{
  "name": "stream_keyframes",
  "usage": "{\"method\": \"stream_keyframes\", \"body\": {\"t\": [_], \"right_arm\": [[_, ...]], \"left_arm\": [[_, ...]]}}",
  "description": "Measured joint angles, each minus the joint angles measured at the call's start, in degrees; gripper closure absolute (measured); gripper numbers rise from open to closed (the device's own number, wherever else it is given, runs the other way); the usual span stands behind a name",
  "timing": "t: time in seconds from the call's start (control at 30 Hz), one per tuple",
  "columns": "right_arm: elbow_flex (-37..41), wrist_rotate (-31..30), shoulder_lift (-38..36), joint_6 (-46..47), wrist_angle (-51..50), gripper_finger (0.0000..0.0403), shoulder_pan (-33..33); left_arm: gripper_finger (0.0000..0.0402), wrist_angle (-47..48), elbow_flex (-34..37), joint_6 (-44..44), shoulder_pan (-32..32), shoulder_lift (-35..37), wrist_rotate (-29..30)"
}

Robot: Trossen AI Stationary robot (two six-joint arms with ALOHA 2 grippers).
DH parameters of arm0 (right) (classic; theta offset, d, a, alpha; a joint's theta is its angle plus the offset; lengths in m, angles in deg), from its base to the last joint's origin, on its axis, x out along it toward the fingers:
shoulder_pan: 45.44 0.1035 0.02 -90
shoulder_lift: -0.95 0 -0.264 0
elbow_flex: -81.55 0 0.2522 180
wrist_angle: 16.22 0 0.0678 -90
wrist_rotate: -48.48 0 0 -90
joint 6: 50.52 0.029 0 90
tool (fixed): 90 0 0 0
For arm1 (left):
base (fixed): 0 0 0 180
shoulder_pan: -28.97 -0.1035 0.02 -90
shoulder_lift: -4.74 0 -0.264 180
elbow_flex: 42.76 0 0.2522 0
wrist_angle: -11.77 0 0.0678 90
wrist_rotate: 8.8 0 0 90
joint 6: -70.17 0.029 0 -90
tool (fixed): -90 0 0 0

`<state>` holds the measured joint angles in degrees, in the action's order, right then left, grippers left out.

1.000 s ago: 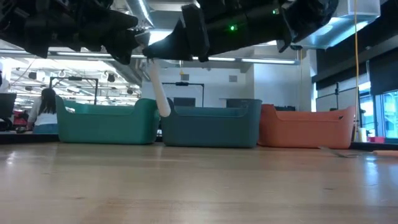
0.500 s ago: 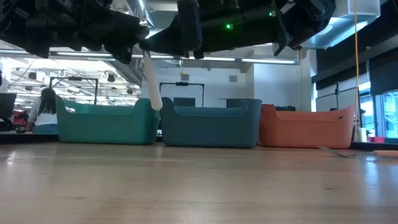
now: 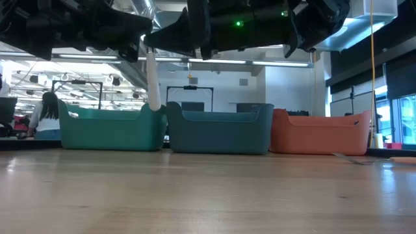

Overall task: Sort silverware by color (type)
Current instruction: Put the right white fork into the green bin

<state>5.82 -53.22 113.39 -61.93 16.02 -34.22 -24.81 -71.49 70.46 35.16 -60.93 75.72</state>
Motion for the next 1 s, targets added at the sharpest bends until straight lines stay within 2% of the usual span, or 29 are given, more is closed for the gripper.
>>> {"method": "stream_keyframes", "body": {"t": [0.27, 0.4, 0.63, 0.7, 0.8, 1.0], "right_arm": [[0.00, 0.22, 0.00, 5.54, 0.05, 0.0395, 0.00], [0.04, -2.53, -1.32, 5.21, -1.97, 0.0358, 0.62], [-0.07, -7.28, -13.65, 3.29, -18.56, 0.0285, 5.35], [-0.05, -9.00, -15.66, 2.38, -22.63, 0.0275, 7.18], [-0.04, -12.04, -16.54, 0.92, -24.98, 0.0270, 9.70], [-0.02, -15.83, -16.52, -1.24, -26.23, 0.0271, 11.68]], "left_arm": [[0.0398, 0.04, 0.00, -0.03, 0.02, 0.00, -1.12], [0.0399, 0.80, 0.00, -1.35, -0.02, 0.10, -1.07], [0.0400, 6.87, -0.39, -2.76, -0.34, 4.88, -0.91], [0.0400, 12.97, -1.99, -2.73, -0.93, 7.67, 0.22], [0.0401, 27.87, -6.65, -1.18, -1.83, 11.99, 4.28], [0.0400, 61.26, -21.30, 3.97, -2.91, 15.93, 25.82]]}}
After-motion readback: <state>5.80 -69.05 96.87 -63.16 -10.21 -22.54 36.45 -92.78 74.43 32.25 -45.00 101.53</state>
